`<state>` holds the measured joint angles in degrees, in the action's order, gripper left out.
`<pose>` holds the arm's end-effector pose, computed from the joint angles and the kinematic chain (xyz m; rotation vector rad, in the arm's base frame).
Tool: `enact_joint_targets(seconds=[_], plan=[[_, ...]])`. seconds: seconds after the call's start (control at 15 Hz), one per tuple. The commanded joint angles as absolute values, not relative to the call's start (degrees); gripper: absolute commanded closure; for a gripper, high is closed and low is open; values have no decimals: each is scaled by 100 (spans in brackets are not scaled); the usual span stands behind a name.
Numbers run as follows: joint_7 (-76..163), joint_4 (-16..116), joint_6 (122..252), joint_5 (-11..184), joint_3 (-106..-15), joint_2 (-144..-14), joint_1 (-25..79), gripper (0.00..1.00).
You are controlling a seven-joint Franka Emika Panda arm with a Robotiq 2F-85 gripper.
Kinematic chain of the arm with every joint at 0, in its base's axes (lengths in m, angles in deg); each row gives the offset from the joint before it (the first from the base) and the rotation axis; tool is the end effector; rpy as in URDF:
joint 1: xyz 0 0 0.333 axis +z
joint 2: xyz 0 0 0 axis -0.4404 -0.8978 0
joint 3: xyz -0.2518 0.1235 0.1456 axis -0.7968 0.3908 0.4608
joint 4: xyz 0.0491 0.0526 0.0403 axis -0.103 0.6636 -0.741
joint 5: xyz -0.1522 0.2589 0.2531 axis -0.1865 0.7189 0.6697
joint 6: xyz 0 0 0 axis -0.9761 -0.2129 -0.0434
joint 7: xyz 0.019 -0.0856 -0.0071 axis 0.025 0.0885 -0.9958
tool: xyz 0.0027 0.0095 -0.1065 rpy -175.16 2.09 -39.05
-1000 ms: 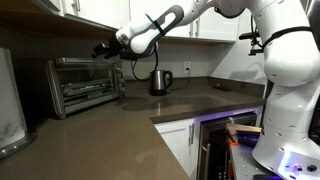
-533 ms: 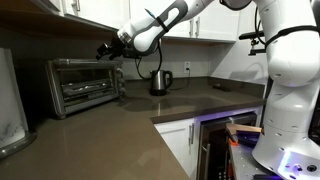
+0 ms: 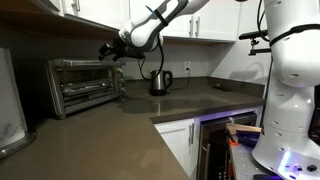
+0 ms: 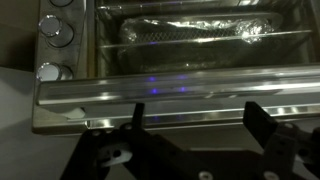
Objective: Open the mini oven door
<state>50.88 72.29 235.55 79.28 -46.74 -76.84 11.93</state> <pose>0.6439 -0.0406 0.4514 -2.7668 0.1889 -1.4189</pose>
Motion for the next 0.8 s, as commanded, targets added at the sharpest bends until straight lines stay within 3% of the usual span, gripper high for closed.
enact_joint_targets(seconds=[0.0, 0.73], plan=[[5289, 7523, 23473, 7876, -5069, -7503, 1563, 0], [5477, 7868, 23369, 7829, -6207, -7355, 2643, 0]])
